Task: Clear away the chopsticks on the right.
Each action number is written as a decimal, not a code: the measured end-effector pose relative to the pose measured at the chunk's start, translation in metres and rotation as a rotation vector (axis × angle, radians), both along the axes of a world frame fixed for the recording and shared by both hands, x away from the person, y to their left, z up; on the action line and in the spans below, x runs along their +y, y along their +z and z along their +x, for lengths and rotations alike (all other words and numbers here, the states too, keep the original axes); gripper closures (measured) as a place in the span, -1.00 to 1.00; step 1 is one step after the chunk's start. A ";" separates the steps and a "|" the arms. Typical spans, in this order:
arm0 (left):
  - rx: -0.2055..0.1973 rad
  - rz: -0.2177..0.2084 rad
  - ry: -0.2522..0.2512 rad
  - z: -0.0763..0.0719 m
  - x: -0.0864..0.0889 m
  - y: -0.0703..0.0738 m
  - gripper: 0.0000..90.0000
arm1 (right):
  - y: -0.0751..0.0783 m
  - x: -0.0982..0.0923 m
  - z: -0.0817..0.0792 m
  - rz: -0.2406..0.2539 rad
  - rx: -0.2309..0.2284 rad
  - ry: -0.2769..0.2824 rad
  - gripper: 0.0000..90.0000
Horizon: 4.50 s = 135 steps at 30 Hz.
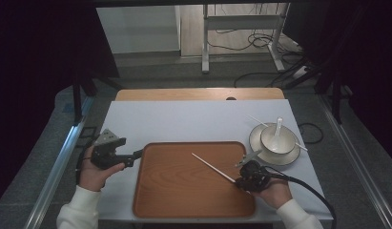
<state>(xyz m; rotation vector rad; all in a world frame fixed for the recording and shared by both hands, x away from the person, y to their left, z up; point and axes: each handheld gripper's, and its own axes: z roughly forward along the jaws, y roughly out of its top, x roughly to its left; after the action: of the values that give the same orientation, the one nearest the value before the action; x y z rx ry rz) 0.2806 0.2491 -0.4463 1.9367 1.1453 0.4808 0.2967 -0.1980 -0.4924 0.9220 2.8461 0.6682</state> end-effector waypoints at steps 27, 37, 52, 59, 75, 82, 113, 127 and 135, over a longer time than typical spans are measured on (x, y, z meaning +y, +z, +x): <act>0.001 0.010 0.005 -0.001 0.001 0.000 -0.56 | 0.076 -0.056 0.020 0.119 -0.231 -0.079 -0.05; 0.006 0.012 0.000 0.000 -0.002 -0.002 -0.56 | 0.113 -0.109 0.044 0.075 -0.280 -0.199 -0.02; 0.017 0.019 -0.002 0.001 -0.003 -0.005 -0.56 | 0.103 -0.170 0.098 -0.088 -0.200 -0.280 0.18; 0.020 0.021 -0.001 0.002 -0.003 -0.006 -0.56 | 0.084 -0.191 0.116 -0.122 -0.142 -0.306 0.31; 0.023 0.027 0.008 0.002 -0.001 -0.007 -0.56 | 0.051 -0.188 0.136 -0.176 -0.071 -0.259 0.43; 0.021 0.026 0.010 0.002 -0.001 -0.007 -0.56 | 0.042 -0.184 0.139 -0.171 -0.056 -0.251 0.47; 0.013 0.020 0.024 0.001 0.005 -0.004 -0.56 | 0.049 -0.192 0.139 -0.161 -0.062 -0.291 0.88; 0.011 0.020 0.023 0.001 0.004 -0.004 -0.56 | 0.056 -0.202 0.133 -0.137 -0.073 -0.312 0.89; 0.011 0.021 0.022 0.001 0.004 -0.004 -0.56 | 0.057 -0.204 0.132 -0.119 -0.094 -0.329 0.89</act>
<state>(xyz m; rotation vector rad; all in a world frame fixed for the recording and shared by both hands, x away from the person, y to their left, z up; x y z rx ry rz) 0.2813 0.2529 -0.4502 1.9487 1.1739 0.4967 0.4285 -0.4019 -0.4359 1.2610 2.5345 0.4847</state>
